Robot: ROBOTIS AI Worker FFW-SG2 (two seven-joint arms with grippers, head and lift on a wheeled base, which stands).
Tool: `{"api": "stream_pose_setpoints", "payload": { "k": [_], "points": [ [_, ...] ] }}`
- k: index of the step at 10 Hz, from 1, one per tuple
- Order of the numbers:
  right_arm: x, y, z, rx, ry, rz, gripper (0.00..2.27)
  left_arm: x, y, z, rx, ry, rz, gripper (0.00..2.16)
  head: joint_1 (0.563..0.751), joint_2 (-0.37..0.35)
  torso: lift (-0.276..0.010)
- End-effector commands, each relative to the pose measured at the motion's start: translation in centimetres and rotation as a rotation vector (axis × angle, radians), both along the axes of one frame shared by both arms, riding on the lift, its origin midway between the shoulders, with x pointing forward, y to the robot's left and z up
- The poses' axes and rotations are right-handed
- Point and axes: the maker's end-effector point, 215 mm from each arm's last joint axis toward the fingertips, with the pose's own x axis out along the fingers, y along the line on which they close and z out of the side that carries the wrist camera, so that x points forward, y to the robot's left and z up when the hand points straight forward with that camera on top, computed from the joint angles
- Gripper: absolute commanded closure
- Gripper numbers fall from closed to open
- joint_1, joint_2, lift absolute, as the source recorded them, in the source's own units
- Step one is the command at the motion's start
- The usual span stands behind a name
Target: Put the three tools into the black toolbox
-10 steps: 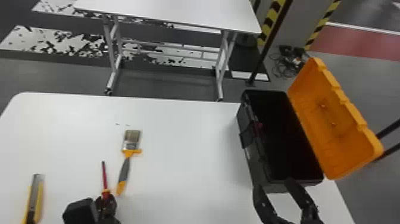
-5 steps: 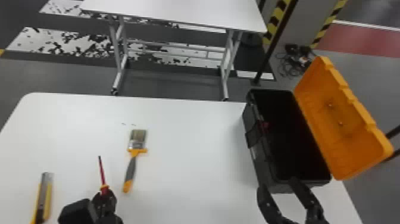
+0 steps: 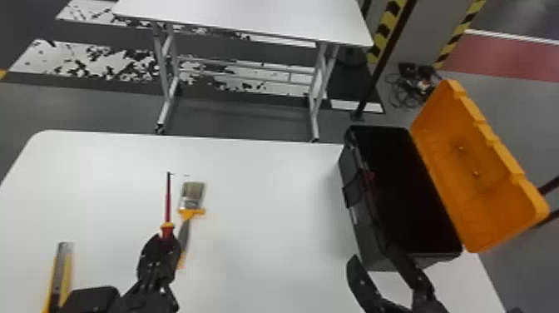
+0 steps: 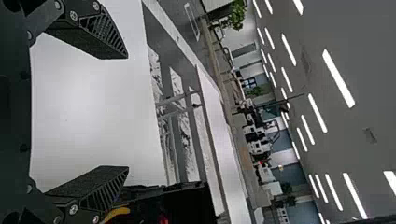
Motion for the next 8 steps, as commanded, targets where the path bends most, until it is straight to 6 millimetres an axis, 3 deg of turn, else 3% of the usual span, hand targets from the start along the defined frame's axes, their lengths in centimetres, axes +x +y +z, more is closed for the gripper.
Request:
{"api": "stream_pose_setpoints", "payload": {
  "k": [1,3,5,8],
  "points": [
    [0.9,0.7,-1.3,0.04,0.077,0.028,0.16,-0.7,-2.2,0.3,0.003,-0.013,-0.108,1.9,0.695,-0.2,-0.051],
    [1.6,2.9,-3.0,0.12,0.277,0.114,0.16,-1.9,-4.9,-0.2,0.017,-0.013,-0.192,1.9,0.695,-0.247,-0.051],
    [2.0,5.9,-1.3,0.183,0.399,0.214,0.16,-2.3,-6.0,-0.5,0.017,-0.01,-0.214,1.9,0.695,-0.251,-0.051],
    [2.2,10.7,0.1,0.215,0.505,0.34,0.16,-3.6,-8.1,-1.5,0.019,0.004,-0.253,1.9,0.695,-0.195,-0.051]
  ]
}}
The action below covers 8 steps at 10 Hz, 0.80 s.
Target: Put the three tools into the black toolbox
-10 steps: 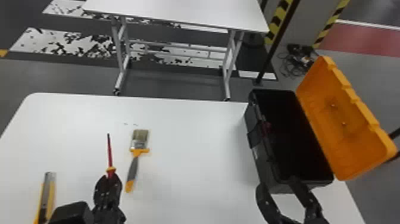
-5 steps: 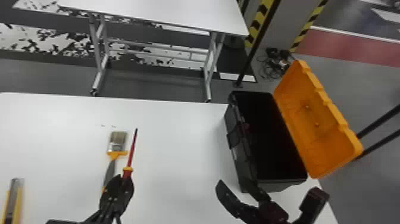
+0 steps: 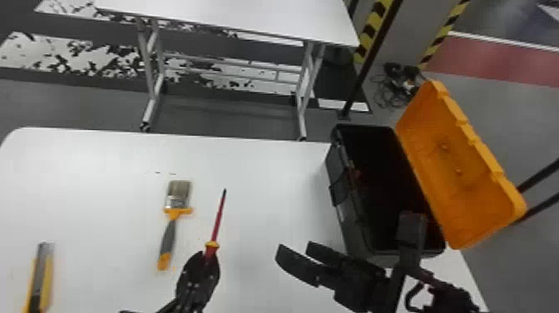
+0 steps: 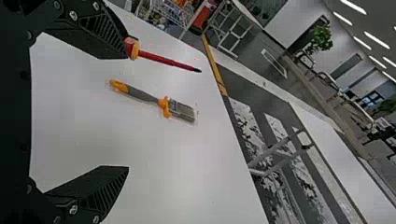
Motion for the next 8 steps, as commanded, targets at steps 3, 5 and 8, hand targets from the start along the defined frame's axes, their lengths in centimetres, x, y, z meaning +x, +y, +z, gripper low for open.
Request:
{"api": "stream_pose_setpoints", "payload": {
  "k": [3,5,8],
  "points": [
    [-0.1,4.5,0.5,0.036,0.015,0.091,0.12,-1.6,-4.3,-0.6,0.002,0.003,-0.084,1.9,0.695,-0.171,-0.051],
    [-0.1,5.8,0.8,0.041,0.009,0.116,0.13,-2.3,-6.0,-1.1,-0.002,0.009,-0.121,1.9,0.695,-0.175,-0.051],
    [-0.3,8.2,0.2,0.022,-0.002,0.156,0.14,-2.8,-7.4,-1.5,-0.001,0.012,-0.15,1.9,0.695,-0.172,-0.051]
  ]
}}
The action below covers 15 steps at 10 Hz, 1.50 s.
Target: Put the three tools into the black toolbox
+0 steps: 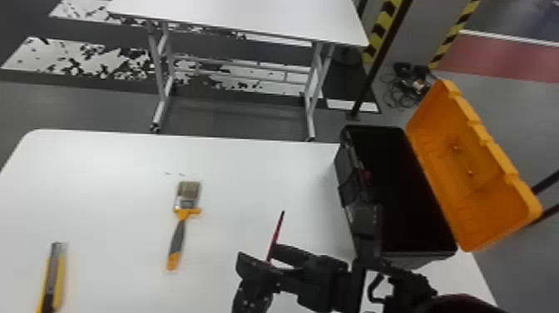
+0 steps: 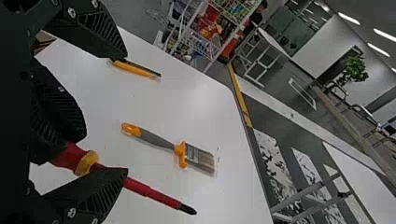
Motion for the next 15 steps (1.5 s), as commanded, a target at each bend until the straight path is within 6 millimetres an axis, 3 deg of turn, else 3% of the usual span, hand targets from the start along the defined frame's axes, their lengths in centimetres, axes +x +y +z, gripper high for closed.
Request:
{"api": "stream_pose_setpoints", "payload": {
  "k": [1,4,8,12,15],
  "points": [
    [0.1,0.5,-0.3,-0.001,0.0,0.008,0.14,-0.2,-0.4,0.1,-0.002,-0.002,-0.007,1.9,0.695,-0.169,-0.051],
    [0.0,1.0,-0.6,0.002,0.001,0.018,0.17,-0.8,-1.1,0.3,0.022,-0.014,-0.019,1.9,0.695,-0.164,-0.051],
    [0.6,1.0,-0.6,-0.004,-0.012,0.013,0.17,-0.3,-0.4,0.3,0.067,-0.039,0.021,1.9,0.695,-0.156,-0.051],
    [2.0,-2.6,0.1,-0.031,-0.031,-0.049,0.17,0.2,1.0,-0.2,0.095,-0.041,0.065,1.9,0.695,-0.164,-0.051],
    [2.4,-2.5,0.0,-0.037,-0.037,-0.045,0.17,-0.2,0.1,0.5,0.086,-0.053,0.05,1.9,0.695,-0.196,-0.051]
  ]
}}
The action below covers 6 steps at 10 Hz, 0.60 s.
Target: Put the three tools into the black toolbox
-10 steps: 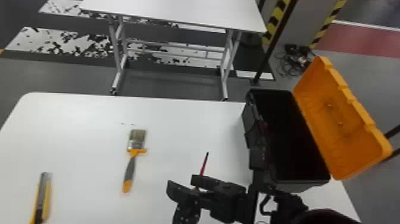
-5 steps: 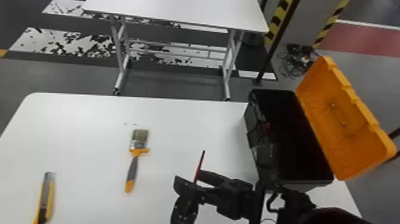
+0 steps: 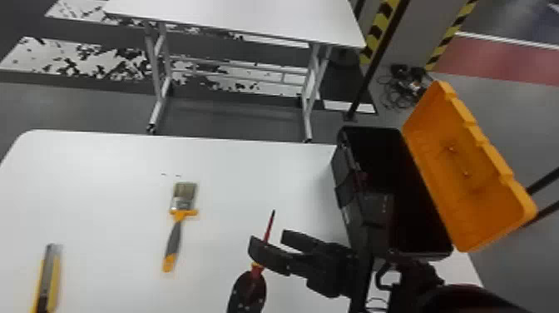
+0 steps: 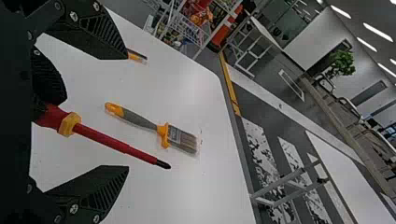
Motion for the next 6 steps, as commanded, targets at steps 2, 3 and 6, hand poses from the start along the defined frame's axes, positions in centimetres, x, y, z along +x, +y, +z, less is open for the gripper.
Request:
{"api": "stream_pose_setpoints", "payload": {
  "k": [2,3,6],
  "points": [
    [-0.2,0.6,-0.4,0.005,0.007,0.01,0.17,-0.5,-0.9,0.8,0.004,-0.022,-0.015,1.9,0.695,-0.206,-0.051],
    [-0.5,0.8,-0.8,0.008,0.017,0.015,0.17,-0.7,-1.2,1.4,0.009,-0.04,-0.019,1.9,0.695,-0.209,-0.051],
    [-0.5,1.3,-0.9,0.026,0.013,0.029,0.46,-0.8,-1.3,1.6,0.012,-0.047,-0.022,1.9,0.695,-0.213,-0.051]
  ]
}}
